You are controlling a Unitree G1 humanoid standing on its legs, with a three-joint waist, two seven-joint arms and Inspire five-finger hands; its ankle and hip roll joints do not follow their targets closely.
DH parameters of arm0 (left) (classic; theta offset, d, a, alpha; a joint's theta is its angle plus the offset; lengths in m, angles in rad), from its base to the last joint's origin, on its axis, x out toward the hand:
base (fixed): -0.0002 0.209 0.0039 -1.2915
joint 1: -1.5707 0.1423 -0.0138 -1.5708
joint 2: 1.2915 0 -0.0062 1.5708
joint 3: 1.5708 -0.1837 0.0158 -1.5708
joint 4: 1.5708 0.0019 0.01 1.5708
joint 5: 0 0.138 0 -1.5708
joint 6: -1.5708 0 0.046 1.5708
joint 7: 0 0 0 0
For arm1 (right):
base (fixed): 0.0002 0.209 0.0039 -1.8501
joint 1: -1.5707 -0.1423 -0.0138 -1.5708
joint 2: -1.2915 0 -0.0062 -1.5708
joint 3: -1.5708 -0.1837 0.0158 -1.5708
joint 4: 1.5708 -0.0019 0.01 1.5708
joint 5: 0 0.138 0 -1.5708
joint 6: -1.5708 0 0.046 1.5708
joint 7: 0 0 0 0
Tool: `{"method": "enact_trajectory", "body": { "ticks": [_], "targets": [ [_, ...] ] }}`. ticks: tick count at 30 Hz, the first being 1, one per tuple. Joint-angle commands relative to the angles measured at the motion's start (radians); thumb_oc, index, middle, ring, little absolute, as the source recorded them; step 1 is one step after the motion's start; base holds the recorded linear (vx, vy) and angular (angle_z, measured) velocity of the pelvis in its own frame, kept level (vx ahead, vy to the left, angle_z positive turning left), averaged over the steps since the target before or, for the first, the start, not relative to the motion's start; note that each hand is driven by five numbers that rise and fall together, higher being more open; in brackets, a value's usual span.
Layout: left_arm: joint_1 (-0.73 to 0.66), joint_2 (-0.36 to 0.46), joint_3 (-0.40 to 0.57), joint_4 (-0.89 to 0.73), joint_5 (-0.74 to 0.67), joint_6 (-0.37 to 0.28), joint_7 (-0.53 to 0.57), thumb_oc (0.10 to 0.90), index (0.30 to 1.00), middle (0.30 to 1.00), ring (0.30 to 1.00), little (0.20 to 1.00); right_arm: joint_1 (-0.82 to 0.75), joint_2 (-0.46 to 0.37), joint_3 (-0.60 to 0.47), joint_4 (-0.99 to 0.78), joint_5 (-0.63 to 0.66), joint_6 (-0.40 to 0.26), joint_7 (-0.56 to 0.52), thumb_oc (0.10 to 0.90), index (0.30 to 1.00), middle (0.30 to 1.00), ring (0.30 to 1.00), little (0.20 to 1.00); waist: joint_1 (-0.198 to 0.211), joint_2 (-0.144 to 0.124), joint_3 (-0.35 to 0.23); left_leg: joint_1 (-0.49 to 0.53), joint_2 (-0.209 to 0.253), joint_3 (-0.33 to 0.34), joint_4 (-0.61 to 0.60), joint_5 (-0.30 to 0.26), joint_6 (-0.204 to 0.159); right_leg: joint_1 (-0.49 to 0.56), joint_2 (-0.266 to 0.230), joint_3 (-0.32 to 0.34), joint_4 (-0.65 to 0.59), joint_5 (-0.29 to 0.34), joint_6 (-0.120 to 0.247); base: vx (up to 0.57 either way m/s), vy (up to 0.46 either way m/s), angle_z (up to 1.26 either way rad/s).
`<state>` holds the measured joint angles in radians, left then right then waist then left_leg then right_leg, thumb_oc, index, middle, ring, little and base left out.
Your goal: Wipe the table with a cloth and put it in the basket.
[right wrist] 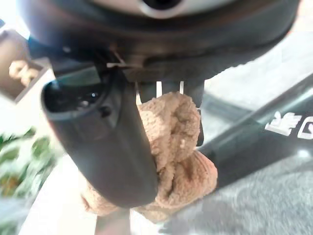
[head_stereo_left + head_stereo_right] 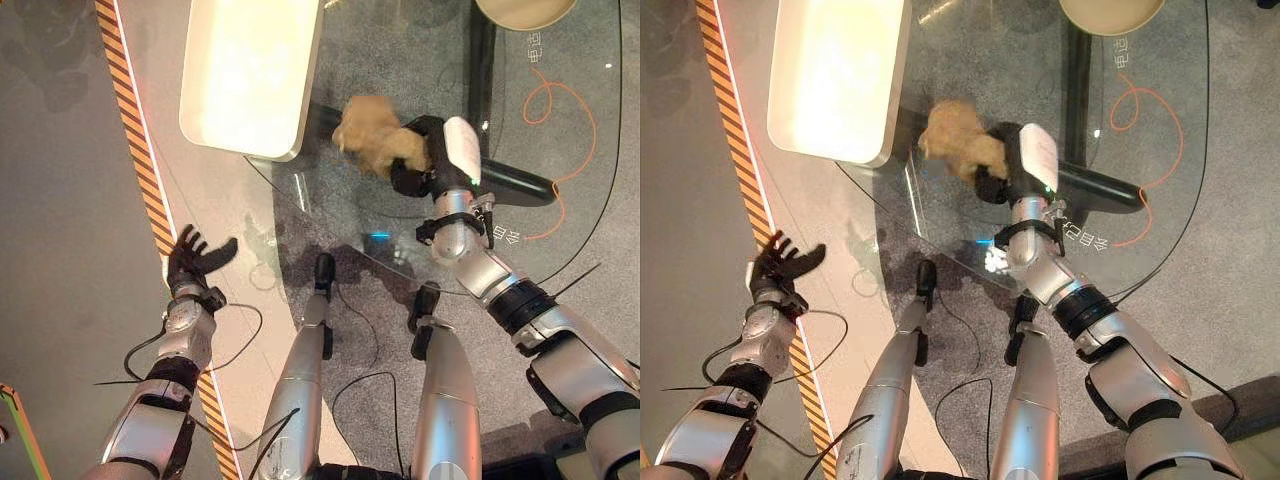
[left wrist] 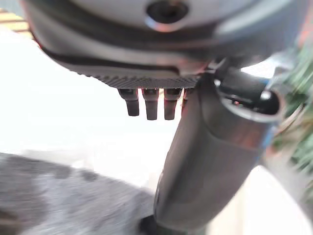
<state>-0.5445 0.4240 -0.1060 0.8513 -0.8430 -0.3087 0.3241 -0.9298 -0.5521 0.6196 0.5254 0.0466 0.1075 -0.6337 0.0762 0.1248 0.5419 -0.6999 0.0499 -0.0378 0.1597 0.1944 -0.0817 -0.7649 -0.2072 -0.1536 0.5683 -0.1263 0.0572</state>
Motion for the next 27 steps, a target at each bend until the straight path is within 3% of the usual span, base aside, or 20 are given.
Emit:
{"method": "enact_trajectory", "body": {
  "ticks": [1,8,15,21,27],
  "targets": [
    [-0.019,0.048,0.072,-0.052,-0.004,-0.153,0.11,0.8,0.9,0.9,0.9,0.9,-0.042,0.025,-0.082,-0.216,-0.014,-0.117,-0.099,0.1,0.3,0.3,0.3,0.2,0.008,-0.053,-0.022,-0.031,-0.039,0.032,0.147,-0.157,0.04,0.024,0.033,-0.004,-0.163,0.087,0.016,0.0,0.0,0.0],
    [-0.013,0.016,0.127,-0.207,0.047,-0.243,0.208,0.8,0.9,0.9,0.9,0.9,0.037,0.024,-0.183,-0.352,-0.032,-0.146,-0.126,0.1,0.3,0.3,0.3,0.2,-0.003,-0.061,-0.022,-0.045,-0.039,0.033,0.156,-0.163,0.042,0.008,0.039,0.007,-0.155,0.082,0.016,0.0,0.0,0.0],
    [-0.02,-0.002,0.16,-0.315,0.092,-0.307,0.232,0.8,0.9,0.9,0.9,0.9,0.08,0.028,-0.251,-0.446,-0.058,-0.185,-0.117,0.1,0.3,0.3,0.3,0.2,-0.013,-0.065,-0.022,-0.053,-0.036,0.037,0.163,-0.169,0.04,0.003,0.039,0.012,-0.153,0.079,0.016,0.0,-0.002,0.0],
    [-0.026,-0.021,0.17,-0.413,0.131,-0.333,0.237,0.8,0.9,0.9,0.9,0.9,0.109,0.033,-0.289,-0.518,-0.084,-0.206,-0.101,0.1,0.3,0.3,0.3,0.2,-0.019,-0.067,-0.022,-0.053,-0.035,0.041,0.167,-0.175,0.039,0.006,0.039,0.015,-0.156,0.079,0.018,0.0,-0.002,-0.01],
    [-0.019,-0.025,0.169,-0.53,0.129,-0.316,0.19,0.8,0.9,0.9,0.9,0.9,0.129,0.036,-0.318,-0.569,-0.095,-0.218,-0.088,0.1,0.3,0.3,0.3,0.2,-0.019,-0.069,-0.022,-0.054,-0.036,0.041,0.169,-0.18,0.04,0.008,0.039,0.014,-0.161,0.08,0.019,0.0,0.0,0.0]
  ]
}}
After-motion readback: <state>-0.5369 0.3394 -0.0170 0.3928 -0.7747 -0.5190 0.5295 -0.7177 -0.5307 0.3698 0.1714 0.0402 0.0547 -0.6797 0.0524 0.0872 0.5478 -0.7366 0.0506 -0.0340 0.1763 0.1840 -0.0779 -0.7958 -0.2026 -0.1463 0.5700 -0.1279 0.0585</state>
